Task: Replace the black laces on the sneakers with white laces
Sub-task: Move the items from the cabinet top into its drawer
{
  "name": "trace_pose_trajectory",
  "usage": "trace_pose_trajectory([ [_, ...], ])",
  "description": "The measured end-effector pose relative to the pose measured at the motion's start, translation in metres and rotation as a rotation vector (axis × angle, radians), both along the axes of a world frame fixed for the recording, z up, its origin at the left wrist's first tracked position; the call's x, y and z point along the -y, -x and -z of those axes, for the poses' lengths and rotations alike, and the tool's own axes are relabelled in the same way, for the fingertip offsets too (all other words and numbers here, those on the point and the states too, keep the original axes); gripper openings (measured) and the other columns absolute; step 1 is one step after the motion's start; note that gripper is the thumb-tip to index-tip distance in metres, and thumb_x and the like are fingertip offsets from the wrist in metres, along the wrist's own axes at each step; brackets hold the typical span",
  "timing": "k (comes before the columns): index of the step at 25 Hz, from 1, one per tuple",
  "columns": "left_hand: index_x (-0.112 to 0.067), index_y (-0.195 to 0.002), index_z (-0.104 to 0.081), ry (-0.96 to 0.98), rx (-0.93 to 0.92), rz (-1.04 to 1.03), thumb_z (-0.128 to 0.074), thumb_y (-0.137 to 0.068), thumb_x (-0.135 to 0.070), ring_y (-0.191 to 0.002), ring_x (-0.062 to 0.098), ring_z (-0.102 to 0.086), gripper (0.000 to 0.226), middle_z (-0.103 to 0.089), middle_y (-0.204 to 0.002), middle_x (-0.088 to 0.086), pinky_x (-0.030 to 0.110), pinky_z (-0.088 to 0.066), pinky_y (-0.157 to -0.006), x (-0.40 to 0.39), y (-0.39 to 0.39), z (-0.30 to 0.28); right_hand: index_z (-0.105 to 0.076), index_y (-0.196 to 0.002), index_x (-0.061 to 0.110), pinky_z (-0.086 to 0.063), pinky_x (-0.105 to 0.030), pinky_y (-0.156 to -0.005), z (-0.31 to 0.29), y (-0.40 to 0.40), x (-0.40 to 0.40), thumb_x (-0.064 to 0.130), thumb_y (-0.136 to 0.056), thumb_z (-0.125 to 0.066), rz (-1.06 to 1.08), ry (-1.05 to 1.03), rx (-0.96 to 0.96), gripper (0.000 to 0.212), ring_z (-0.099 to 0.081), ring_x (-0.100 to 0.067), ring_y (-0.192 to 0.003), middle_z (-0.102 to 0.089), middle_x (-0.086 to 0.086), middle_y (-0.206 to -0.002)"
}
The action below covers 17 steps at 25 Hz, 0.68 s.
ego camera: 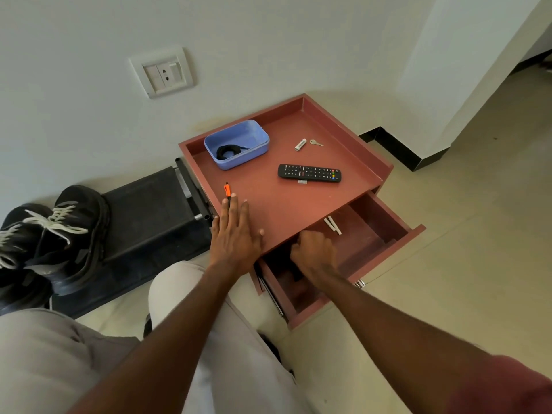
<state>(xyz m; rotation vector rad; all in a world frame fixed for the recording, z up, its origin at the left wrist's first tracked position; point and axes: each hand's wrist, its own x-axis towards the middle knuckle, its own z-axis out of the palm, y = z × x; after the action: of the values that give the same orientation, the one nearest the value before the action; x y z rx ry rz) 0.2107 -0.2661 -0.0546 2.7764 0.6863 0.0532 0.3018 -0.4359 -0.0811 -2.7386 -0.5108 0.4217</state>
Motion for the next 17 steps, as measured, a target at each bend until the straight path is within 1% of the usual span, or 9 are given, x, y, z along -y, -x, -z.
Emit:
trace_pose_trajectory([
  [2, -0.019, -0.167, 0.002, 0.054, 0.071, -0.073, -0.037, -0.106, -0.052, -0.160, 0.022, 0.015, 0.079, 0.014, -0.174, 0.004, 0.051, 0.000, -0.128, -0.002, 0.002, 0.001, -0.062, -0.084, 0.021, -0.057, -0.040, -0.071, -0.016, -0.002, 0.000, 0.028, -0.090, -0.061, -0.005, -0.185, 0.159, 0.009, -0.065, -0.027, -0.080, -0.065, 0.003, -0.089],
  [4, -0.020, -0.167, 0.003, 0.097, 0.084, -0.162, -0.034, -0.107, -0.049, -0.160, 0.020, 0.014, 0.076, 0.013, -0.174, 0.002, 0.054, -0.004, -0.129, -0.003, 0.000, 0.001, -0.063, -0.087, 0.021, -0.051, -0.036, -0.066, -0.027, -0.013, -0.016, 0.021, -0.092, -0.061, -0.106, -0.338, 0.251, 0.006, -0.063, -0.024, -0.078, -0.061, 0.006, -0.089],
  [5, -0.020, -0.167, 0.003, 0.113, 0.086, -0.188, -0.033, -0.107, -0.047, -0.160, 0.019, 0.014, 0.074, 0.012, -0.174, 0.001, 0.055, -0.006, -0.129, -0.003, -0.002, 0.002, -0.068, -0.096, 0.020, -0.051, -0.036, -0.068, -0.030, -0.021, -0.030, 0.017, -0.093, -0.061, -0.175, -0.390, 0.260, 0.008, -0.064, -0.024, -0.083, -0.063, 0.005, -0.098],
  [7, -0.021, -0.167, 0.004, 0.148, 0.120, -0.220, -0.034, -0.107, -0.042, -0.160, 0.017, 0.013, 0.073, 0.013, -0.174, 0.000, 0.055, -0.009, -0.129, 0.001, -0.003, 0.004, -0.069, -0.122, 0.019, -0.056, -0.041, -0.080, -0.033, -0.038, -0.064, 0.009, -0.094, -0.061, -0.324, -0.427, 0.204, 0.031, -0.066, -0.024, -0.101, -0.062, 0.003, -0.122],
  [10, -0.022, -0.166, 0.008, 0.213, 0.170, -0.225, -0.032, -0.109, -0.039, -0.159, 0.014, 0.017, 0.071, 0.020, -0.173, -0.003, 0.053, -0.008, -0.129, 0.000, -0.002, 0.006, -0.051, -0.151, 0.027, -0.055, -0.041, -0.096, -0.032, -0.056, -0.118, -0.009, -0.087, -0.059, -0.543, -0.284, 0.091, 0.074, -0.057, -0.024, -0.129, -0.042, 0.008, -0.157],
  [12, -0.022, -0.166, 0.009, 0.243, 0.194, -0.213, -0.029, -0.110, -0.040, -0.158, 0.012, 0.020, 0.070, 0.022, -0.172, -0.004, 0.051, -0.008, -0.130, -0.003, -0.001, 0.010, -0.042, -0.157, 0.031, -0.050, -0.043, -0.105, -0.031, -0.066, -0.143, -0.011, -0.087, -0.059, -0.659, -0.182, 0.093, 0.084, -0.048, -0.025, -0.138, -0.031, 0.010, -0.168],
  [14, -0.022, -0.166, 0.009, 0.255, 0.219, -0.202, -0.029, -0.111, -0.042, -0.157, 0.010, 0.022, 0.069, 0.023, -0.172, -0.006, 0.049, -0.006, -0.130, -0.005, -0.001, 0.013, -0.055, -0.148, 0.028, -0.051, -0.044, -0.102, -0.033, -0.075, -0.158, -0.005, -0.090, -0.061, -0.768, -0.164, 0.179, 0.067, -0.054, -0.027, -0.131, -0.047, 0.006, -0.158],
  [16, -0.024, -0.166, 0.008, 0.241, 0.233, -0.196, -0.028, -0.111, -0.043, -0.157, 0.009, 0.023, 0.068, 0.023, -0.172, -0.008, 0.048, -0.005, -0.130, -0.006, -0.001, 0.015, -0.071, -0.120, 0.022, -0.054, -0.041, -0.083, -0.036, -0.080, -0.160, 0.000, -0.088, -0.065, -0.823, -0.167, 0.265, 0.040, -0.062, -0.025, -0.108, -0.065, 0.004, -0.123],
  [17, -0.025, -0.166, 0.007, 0.239, 0.230, -0.197, -0.028, -0.111, -0.043, -0.157, 0.009, 0.023, 0.068, 0.022, -0.172, -0.008, 0.047, -0.005, -0.130, -0.007, -0.001, 0.015, -0.072, -0.107, 0.020, -0.053, -0.041, -0.076, -0.035, -0.081, -0.157, -0.001, -0.084, -0.065, -0.813, -0.171, 0.299, 0.032, -0.062, -0.024, -0.098, -0.066, 0.004, -0.108],
])
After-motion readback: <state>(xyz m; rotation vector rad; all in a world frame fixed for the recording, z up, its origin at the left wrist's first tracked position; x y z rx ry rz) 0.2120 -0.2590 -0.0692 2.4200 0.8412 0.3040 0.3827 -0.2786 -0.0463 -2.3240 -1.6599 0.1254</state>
